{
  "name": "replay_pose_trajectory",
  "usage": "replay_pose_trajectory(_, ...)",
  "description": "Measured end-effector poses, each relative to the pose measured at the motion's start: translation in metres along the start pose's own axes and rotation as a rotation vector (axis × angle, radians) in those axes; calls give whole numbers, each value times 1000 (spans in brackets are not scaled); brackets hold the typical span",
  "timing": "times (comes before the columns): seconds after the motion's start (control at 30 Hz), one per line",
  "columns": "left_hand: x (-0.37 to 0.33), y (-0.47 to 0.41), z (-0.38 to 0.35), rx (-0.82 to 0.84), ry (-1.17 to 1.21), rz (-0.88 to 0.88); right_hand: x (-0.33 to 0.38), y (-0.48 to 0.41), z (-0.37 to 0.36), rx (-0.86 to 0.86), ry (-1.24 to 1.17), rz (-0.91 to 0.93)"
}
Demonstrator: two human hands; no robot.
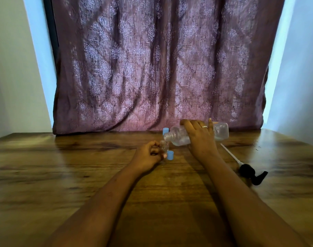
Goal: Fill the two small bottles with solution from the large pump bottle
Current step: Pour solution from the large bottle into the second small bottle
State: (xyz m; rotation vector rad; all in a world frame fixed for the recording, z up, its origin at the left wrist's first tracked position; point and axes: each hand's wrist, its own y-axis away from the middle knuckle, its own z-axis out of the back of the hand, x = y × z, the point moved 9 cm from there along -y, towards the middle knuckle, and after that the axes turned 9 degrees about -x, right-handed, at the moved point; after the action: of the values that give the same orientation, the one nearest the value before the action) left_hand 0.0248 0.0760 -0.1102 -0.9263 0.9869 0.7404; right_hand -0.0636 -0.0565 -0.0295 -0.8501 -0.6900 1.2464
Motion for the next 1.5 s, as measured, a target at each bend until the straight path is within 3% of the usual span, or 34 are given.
replay_pose_trajectory(1.5,2,1,-1,19,41,21,5,-5,11,-113,19,59)
